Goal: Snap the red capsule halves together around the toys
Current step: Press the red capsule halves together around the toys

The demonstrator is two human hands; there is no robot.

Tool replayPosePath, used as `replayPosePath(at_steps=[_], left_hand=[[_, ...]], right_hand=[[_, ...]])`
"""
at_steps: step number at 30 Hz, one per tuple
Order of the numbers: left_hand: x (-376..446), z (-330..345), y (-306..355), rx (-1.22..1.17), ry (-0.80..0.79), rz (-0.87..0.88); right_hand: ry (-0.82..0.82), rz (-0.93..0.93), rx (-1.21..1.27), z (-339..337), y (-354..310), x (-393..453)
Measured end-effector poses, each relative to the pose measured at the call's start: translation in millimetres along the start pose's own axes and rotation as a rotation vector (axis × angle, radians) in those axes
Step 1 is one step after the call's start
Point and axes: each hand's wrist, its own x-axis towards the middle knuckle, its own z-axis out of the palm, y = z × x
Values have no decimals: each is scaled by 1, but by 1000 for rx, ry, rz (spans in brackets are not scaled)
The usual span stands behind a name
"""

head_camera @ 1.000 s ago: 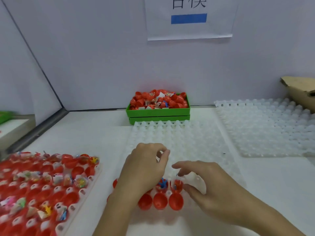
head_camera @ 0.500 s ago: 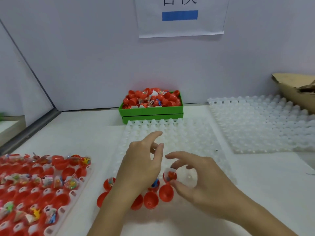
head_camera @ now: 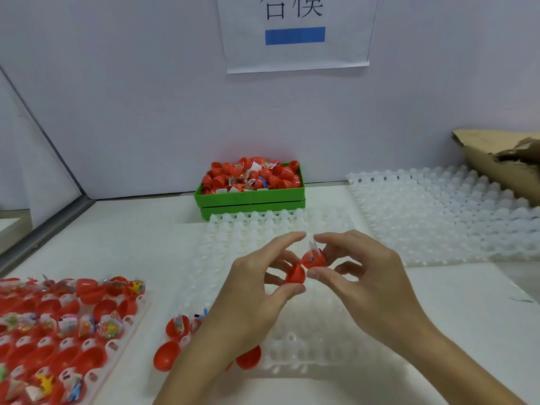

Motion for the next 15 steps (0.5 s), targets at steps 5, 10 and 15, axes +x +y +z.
replayPosePath(at_steps=[5,10,15], left_hand=[[-1,-1,5,15,8,107],[-1,-1,5,12,46,109],[-1,-1,5,24,52,116]], right_hand=[[-33,-34,65,-2,0,1],[-26,-47,119,-2,2,1],[-54,-129,121,-3,1,0]])
